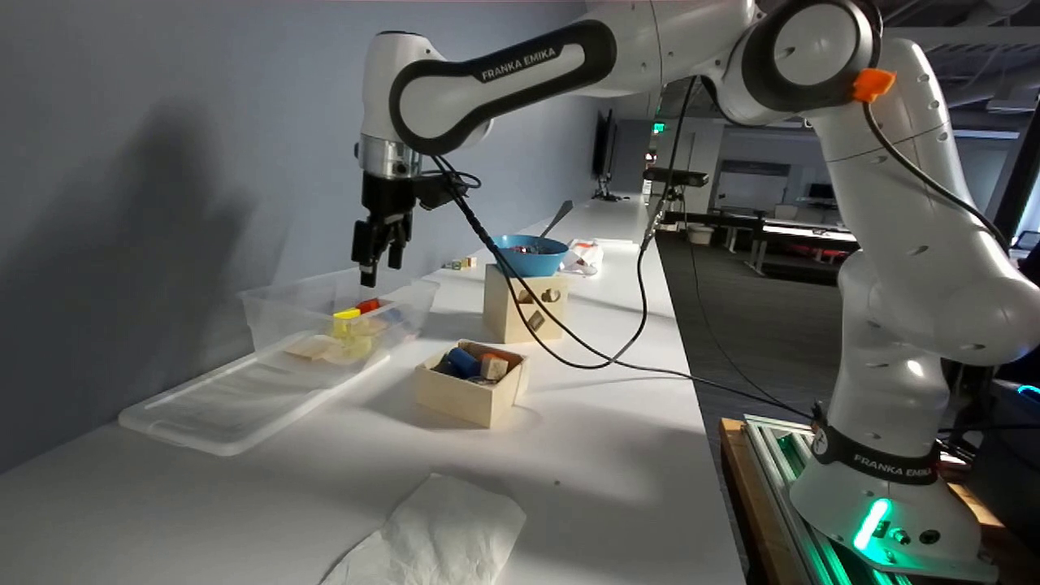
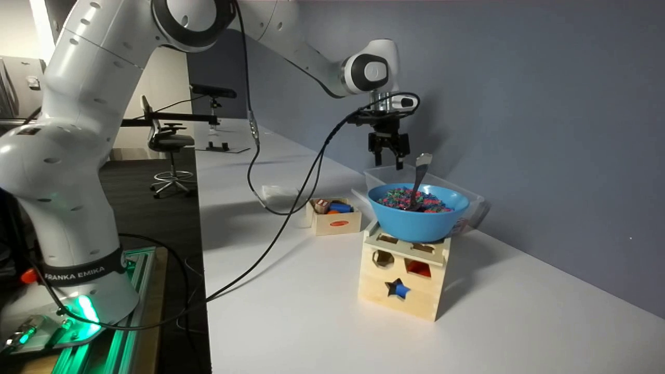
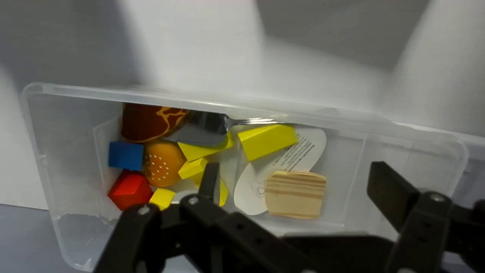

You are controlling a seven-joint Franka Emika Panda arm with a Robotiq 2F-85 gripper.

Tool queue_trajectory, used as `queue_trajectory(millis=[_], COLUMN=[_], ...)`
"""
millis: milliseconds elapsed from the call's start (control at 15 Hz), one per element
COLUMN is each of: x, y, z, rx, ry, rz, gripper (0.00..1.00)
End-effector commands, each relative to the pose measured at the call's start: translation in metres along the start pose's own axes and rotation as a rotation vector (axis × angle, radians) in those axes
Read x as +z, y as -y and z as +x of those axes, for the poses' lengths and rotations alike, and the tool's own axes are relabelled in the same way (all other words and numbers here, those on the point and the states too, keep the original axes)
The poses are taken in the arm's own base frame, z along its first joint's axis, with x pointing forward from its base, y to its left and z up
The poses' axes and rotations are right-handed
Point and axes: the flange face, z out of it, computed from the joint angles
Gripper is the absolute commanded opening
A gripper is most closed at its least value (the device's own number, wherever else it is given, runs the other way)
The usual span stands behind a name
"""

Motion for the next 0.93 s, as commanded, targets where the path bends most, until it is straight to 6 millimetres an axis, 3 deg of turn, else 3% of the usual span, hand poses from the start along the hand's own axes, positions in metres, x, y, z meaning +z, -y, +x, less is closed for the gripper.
queue_trajectory(millis=[0, 400, 867], x=[0.0, 0.01, 0.067], y=[0.0, 0.002, 0.004], z=[0.002, 0.028, 0.034], rx=[0.001, -0.06, -0.048], ry=[-0.001, -0.065, 0.072], rz=[0.0, 0.033, 0.102], gripper=[1.0, 1.0, 1.0])
